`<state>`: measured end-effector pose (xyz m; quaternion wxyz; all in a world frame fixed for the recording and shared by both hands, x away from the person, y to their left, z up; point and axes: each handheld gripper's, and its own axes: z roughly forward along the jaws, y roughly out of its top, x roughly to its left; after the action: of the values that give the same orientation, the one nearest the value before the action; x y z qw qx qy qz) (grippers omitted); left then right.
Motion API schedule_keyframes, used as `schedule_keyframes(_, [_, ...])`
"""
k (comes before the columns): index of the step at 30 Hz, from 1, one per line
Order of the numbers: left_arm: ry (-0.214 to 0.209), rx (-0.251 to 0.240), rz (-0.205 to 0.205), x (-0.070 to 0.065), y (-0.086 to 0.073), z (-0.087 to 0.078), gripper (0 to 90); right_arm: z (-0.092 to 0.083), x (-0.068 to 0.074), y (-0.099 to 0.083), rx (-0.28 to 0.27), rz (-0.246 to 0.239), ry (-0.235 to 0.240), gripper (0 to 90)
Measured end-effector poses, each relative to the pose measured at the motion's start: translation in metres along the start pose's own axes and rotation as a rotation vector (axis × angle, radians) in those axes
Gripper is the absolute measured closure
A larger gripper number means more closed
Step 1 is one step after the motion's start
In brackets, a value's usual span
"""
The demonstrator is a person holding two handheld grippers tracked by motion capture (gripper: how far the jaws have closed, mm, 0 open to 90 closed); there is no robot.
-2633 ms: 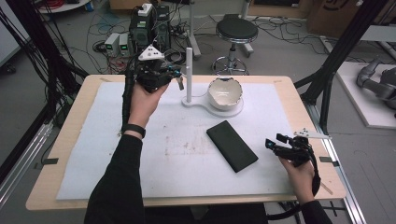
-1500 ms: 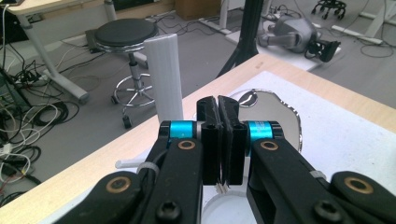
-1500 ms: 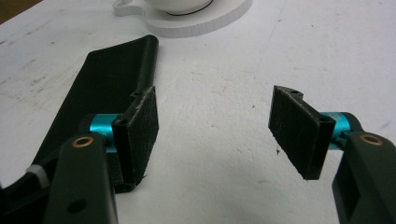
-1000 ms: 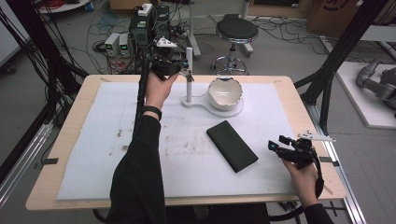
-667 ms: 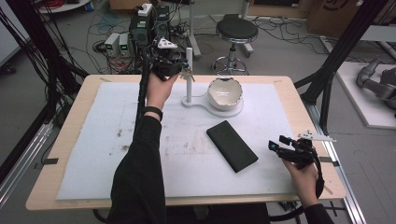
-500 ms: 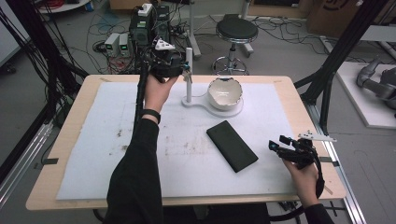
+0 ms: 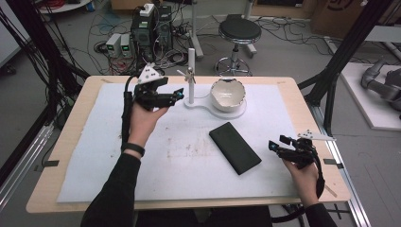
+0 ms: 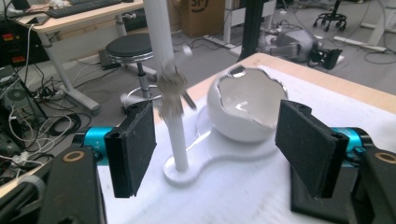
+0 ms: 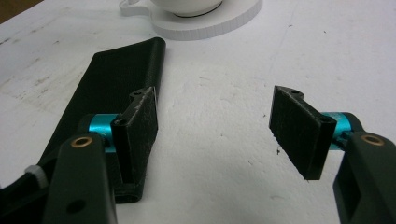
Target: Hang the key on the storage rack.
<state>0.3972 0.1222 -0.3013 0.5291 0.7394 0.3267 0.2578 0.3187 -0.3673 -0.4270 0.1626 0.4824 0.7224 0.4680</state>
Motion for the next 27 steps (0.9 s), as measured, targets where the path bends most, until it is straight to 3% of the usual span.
schedule_keyframes(5, [-0.016, -0.052, -0.028, -0.009, -0.030, -0.029, 26.9, 0.005, 0.003, 0.004, -0.008, -0.022, 0.002, 32.1])
schedule_keyframes(11, [-0.048, -0.055, -0.057, -0.021, -0.065, -0.051, 25.9, 0.009, 0.004, 0.007, 0.000, -0.039, -0.001, 30.4])
schedule_keyframes(18, [-0.014, -0.040, -0.058, -0.026, -0.108, -0.075, 23.6, 0.014, 0.003, 0.013, 0.011, -0.053, -0.006, 23.4])
schedule_keyframes(22, [-0.003, -0.059, -0.070, -0.022, -0.123, -0.085, 23.1, 0.013, 0.005, 0.016, 0.001, -0.063, -0.007, 21.8])
schedule_keyframes(27, [-0.026, -0.075, -0.104, -0.016, -0.127, -0.091, 23.1, 0.014, 0.006, 0.016, 0.008, -0.067, -0.015, 21.6])
